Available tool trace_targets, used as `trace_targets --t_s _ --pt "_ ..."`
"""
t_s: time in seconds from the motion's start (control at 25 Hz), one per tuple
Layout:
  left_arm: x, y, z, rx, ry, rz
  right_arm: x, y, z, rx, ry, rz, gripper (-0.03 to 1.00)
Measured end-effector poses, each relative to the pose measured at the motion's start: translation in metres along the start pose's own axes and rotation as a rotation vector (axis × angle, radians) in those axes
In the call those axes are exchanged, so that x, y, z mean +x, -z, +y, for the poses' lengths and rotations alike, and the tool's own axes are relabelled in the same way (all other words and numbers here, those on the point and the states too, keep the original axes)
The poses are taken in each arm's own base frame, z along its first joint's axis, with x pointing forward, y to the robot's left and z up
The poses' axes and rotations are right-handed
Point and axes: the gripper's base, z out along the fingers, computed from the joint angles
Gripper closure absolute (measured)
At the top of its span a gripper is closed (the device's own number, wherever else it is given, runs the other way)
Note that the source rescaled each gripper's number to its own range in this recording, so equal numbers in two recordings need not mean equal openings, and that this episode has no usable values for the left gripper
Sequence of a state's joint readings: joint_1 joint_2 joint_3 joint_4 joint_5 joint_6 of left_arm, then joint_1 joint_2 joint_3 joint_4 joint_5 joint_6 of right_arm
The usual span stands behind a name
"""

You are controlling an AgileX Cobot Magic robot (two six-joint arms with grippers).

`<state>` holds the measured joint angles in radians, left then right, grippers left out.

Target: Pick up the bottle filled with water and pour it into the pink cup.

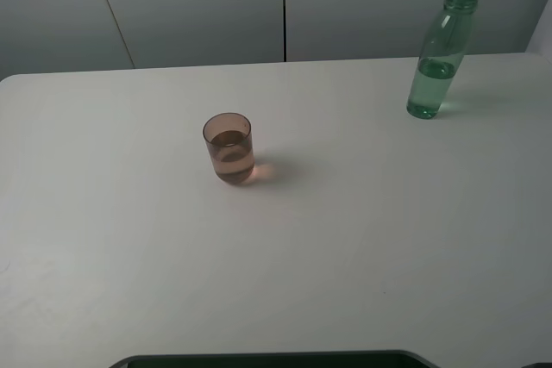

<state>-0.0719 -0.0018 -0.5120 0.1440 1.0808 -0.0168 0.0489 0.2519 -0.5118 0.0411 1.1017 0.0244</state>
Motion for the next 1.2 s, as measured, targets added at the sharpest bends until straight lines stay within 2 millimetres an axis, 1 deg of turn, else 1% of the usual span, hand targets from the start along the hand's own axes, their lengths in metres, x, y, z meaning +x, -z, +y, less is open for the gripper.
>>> trace_targets --t_s 0.28,0.36,1.2 --pt "0.000 0.000 0.000 0.000 0.004 0.000 0.019 0.025 0.000 -0.006 0.032 -0.208 -0.03" --pt "0.000 0.000 0.000 0.000 0.004 0.000 0.024 0.030 0.000 -0.008 0.033 -0.248 -0.03" --pt "0.000 0.000 0.000 0.000 0.002 0.000 0.024 0.030 0.000 -0.008 0.033 -0.256 -0.03"
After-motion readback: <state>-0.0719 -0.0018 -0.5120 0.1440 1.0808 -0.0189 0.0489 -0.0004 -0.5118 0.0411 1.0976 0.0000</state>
